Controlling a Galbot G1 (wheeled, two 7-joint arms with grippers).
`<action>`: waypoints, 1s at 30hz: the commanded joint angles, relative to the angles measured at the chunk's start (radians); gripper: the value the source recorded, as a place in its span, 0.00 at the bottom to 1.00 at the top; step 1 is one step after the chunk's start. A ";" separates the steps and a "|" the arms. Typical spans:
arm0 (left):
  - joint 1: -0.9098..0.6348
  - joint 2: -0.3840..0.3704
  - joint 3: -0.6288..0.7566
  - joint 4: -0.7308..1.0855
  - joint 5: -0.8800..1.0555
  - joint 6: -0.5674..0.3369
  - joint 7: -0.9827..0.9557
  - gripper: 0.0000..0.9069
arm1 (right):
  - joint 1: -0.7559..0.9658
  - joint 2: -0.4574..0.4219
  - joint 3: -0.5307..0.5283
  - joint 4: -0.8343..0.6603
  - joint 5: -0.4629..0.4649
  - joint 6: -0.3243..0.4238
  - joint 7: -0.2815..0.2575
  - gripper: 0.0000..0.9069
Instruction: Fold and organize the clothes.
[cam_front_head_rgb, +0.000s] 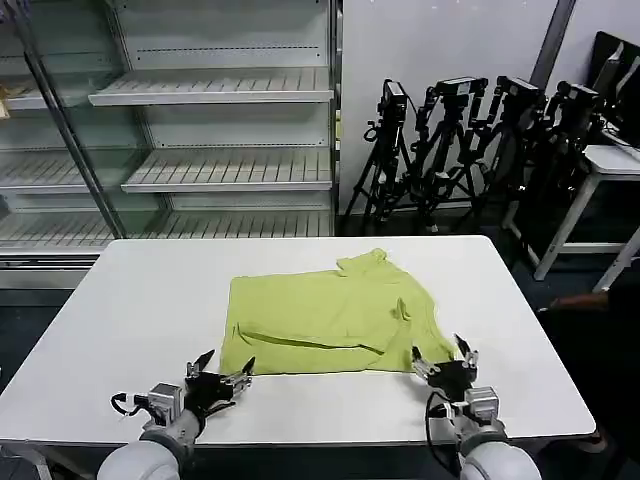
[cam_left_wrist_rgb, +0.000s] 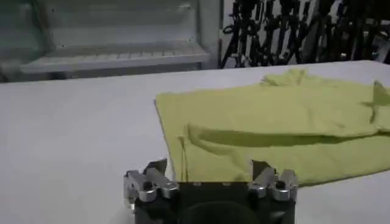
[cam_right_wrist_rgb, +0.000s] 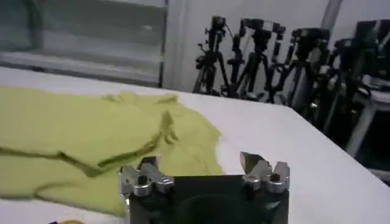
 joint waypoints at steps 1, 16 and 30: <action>0.014 -0.013 0.003 0.023 0.000 -0.003 -0.001 0.02 | -0.039 0.003 0.041 0.000 0.006 -0.025 0.012 0.84; 0.008 -0.029 0.016 0.049 -0.030 -0.006 -0.001 0.02 | -0.065 0.006 -0.004 0.013 0.060 -0.046 0.025 0.00; 0.163 -0.021 -0.075 -0.093 -0.053 0.000 -0.012 0.02 | -0.226 0.010 -0.008 0.188 -0.012 -0.010 0.013 0.00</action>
